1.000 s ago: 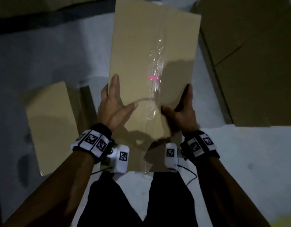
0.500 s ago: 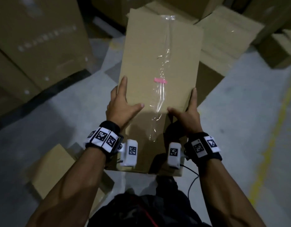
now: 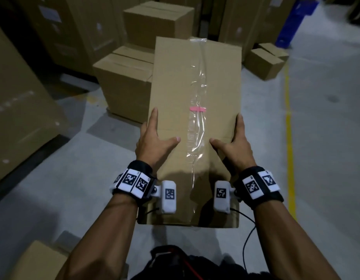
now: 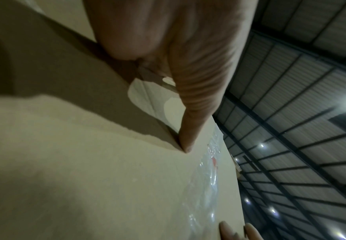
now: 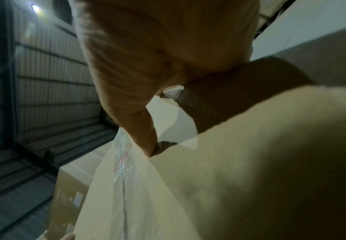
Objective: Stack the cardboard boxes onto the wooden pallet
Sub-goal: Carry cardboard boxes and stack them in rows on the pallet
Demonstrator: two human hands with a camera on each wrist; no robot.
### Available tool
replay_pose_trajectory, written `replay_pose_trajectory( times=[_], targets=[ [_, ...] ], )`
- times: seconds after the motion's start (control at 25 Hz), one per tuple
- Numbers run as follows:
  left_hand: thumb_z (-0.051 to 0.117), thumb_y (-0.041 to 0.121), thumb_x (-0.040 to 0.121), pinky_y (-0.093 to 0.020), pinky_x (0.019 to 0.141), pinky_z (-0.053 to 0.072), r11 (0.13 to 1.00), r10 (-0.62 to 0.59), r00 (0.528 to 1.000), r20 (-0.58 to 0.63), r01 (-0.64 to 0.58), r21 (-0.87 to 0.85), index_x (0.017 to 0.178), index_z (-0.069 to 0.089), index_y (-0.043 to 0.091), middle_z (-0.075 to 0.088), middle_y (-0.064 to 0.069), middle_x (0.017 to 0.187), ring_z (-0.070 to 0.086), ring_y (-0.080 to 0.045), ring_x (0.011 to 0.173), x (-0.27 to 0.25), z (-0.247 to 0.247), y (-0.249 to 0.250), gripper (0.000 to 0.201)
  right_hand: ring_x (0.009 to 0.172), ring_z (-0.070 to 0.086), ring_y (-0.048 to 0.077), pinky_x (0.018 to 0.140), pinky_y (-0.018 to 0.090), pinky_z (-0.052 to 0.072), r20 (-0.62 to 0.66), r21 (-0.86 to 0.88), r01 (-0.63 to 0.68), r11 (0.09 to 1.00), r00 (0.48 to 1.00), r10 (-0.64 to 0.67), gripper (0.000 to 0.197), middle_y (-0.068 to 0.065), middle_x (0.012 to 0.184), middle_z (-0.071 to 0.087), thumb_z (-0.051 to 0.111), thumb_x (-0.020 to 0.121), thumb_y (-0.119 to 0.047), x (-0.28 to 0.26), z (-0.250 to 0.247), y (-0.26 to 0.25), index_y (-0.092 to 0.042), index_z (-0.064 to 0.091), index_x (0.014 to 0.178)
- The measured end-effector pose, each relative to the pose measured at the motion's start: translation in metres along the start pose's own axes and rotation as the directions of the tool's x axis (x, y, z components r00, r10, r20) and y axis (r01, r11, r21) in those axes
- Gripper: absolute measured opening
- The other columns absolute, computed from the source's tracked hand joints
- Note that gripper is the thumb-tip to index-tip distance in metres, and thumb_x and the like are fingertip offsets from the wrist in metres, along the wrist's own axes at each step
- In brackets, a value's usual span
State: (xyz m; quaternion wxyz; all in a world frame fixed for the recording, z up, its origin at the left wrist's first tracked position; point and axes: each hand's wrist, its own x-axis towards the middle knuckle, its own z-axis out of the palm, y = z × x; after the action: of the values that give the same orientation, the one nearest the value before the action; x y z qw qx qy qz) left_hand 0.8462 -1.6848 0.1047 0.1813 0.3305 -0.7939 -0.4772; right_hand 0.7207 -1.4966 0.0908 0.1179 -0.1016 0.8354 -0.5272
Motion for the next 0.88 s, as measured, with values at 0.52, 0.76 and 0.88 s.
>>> replay_pose_trajectory(
  times=[0.52,0.76,0.88],
  targets=[
    [0.082,0.028,0.078,-0.036,0.101,0.031,0.994,0.053,0.997,0.055,-0.048,-0.099,0.153,0.014,0.05,0.017,0.003,0.162,0.028,-0.023,0.144,0.014,0.265,0.174,0.104,0.119,0.056,0.032,0.101,0.055,0.049,-0.049,-0.045,-0.001,0.999,0.999,-0.001,0.108,0.001,0.139,0.051,0.071,0.058,-0.06,0.139,-0.271,0.078,-0.069,0.0,0.139],
    [0.083,0.024,0.078,-0.032,0.098,0.029,0.989,0.096,0.993,0.07,-0.088,-0.12,0.154,0.015,0.046,0.019,0.003,0.161,0.027,-0.019,0.142,0.081,0.342,0.21,0.104,0.123,0.053,0.029,0.104,0.054,0.046,-0.063,-0.086,0.025,0.996,0.998,-0.03,0.11,-0.001,0.145,0.048,0.071,0.062,-0.061,0.227,-0.318,0.096,-0.062,-0.002,0.144],
    [0.083,0.026,0.077,-0.033,0.102,0.03,0.99,0.101,0.993,0.066,-0.094,-0.104,0.154,0.016,0.046,0.021,0.004,0.16,0.028,-0.018,0.141,0.137,0.383,0.223,0.104,0.126,0.05,0.03,0.108,0.053,0.042,-0.079,-0.149,0.01,0.989,0.997,-0.022,0.107,-0.001,0.146,0.048,0.071,0.071,-0.057,0.291,-0.333,0.102,-0.055,-0.001,0.15]
  ],
)
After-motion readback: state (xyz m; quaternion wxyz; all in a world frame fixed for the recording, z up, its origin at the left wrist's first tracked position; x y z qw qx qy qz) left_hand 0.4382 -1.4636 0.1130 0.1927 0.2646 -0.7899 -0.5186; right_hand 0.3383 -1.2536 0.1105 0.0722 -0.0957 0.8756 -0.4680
